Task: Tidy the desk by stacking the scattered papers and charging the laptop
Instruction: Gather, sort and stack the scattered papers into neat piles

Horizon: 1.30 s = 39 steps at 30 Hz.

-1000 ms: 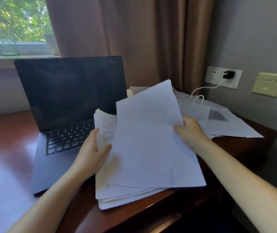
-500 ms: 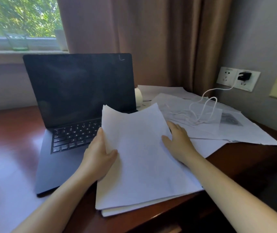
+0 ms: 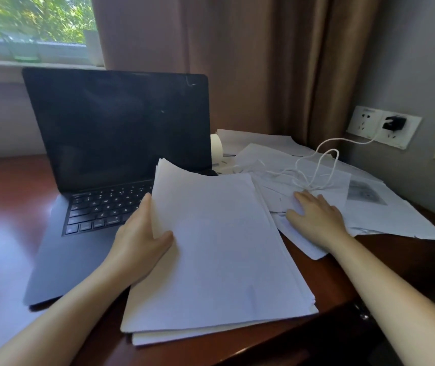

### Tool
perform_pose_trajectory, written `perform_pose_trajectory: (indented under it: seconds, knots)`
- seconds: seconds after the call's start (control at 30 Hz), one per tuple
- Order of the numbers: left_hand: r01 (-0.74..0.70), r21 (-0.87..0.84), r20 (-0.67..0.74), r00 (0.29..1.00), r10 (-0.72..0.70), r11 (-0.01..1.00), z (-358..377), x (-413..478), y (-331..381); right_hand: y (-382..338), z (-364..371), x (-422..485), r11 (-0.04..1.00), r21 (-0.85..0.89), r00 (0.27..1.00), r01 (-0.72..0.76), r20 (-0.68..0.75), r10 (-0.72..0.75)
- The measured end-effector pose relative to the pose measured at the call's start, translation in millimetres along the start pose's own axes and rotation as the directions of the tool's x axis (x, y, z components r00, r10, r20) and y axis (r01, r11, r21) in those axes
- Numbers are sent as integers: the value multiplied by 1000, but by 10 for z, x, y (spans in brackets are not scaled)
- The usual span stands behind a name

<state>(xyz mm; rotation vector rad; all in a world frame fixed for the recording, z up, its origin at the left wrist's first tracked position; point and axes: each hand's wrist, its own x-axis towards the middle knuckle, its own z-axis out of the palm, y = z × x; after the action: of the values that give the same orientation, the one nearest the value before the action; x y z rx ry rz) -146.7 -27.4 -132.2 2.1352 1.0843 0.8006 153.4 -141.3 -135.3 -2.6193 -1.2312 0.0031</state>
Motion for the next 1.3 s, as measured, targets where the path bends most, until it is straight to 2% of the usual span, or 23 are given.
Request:
perform_pose_trajectory:
  seconds: [0.13,0.3,0.47,0.6,0.7,0.8,0.87,1.03,1.2,1.3]
  knots:
    - [13,-28,-24,1000,-13,1000,10,26,-33,22,19,121,997,30,982,70,-175,-64]
    - [14,-46,-25,1000,-15,999,25,52,-48,34,1,94,996,86,963,3,-268,20]
    - [52,-72,-25,998,-54,996,29,52,-50,11,-69,-25,993,121,900,-8,-431,60]
    - [12,-36,3,1000,-12,999,31,51,-85,24,-102,-161,993,110,848,30,-529,33]
    - [-25,23,-25,999,25,999,46,70,-126,37,-129,-251,997,52,865,54,-502,-21]
    - [-8,10,-60,998,9,1000,48,95,-139,77,-131,-252,993,-103,960,58,-267,-83]
    - [5,-19,-105,994,-7,1000,43,114,-145,115,-154,-222,988,-154,984,18,-171,-45]
    - [34,-75,-207,977,-49,997,-1,127,-175,121,-189,-121,961,-256,966,-100,-255,32]
    - [65,-186,-240,965,-110,980,-32,116,-188,89,-354,-2,974,-120,916,-193,-376,136]
    - [85,-216,-240,961,-137,973,-56,112,-185,11,-449,5,984,-31,878,-178,-457,144]
